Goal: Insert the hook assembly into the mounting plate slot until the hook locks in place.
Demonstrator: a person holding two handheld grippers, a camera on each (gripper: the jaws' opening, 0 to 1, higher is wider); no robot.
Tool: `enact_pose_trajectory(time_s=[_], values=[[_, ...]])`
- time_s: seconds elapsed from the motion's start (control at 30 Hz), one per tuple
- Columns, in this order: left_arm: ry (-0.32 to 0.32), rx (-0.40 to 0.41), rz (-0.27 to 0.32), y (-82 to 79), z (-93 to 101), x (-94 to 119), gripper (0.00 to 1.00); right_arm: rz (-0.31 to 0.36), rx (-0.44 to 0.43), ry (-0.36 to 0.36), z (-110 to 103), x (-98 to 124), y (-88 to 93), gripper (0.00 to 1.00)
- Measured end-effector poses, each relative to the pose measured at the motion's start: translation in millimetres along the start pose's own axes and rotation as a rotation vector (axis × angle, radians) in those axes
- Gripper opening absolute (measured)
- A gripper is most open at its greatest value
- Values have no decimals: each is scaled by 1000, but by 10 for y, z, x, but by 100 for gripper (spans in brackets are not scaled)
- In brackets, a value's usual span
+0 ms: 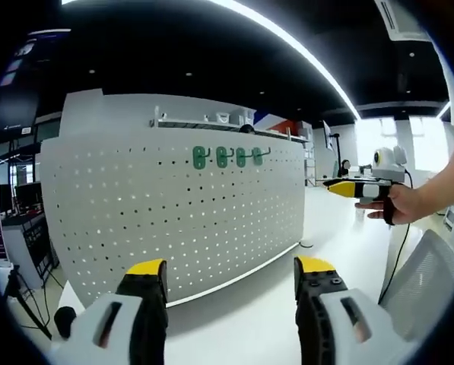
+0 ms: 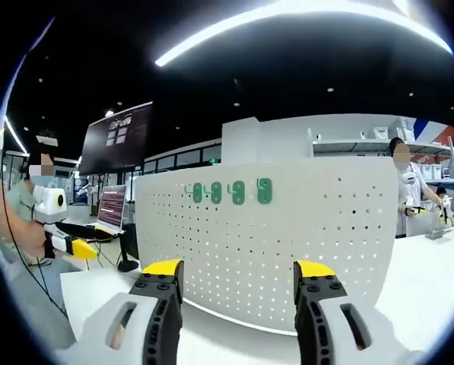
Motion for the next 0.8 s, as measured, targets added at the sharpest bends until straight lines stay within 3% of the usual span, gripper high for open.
enact_pose_trajectory(time_s=[0.3, 0.8], values=[[-13, 1, 17, -25, -3, 72, 71, -7, 0, 21, -53, 150, 60, 57], [-17, 2, 11, 77, 45, 274, 75, -30, -10, 34, -108, 448, 201, 59]])
Point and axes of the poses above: the point that each gripper's makers call its tool centre point, and the gripper's own axes: x roughly backward along the fingers, z roughly to its right, y roughly out of its underside, the point moved 3 cm from there along x, roughly backward along the fingers, and after that the axes turned 6 degrees about -x, right-handed, at the moved point
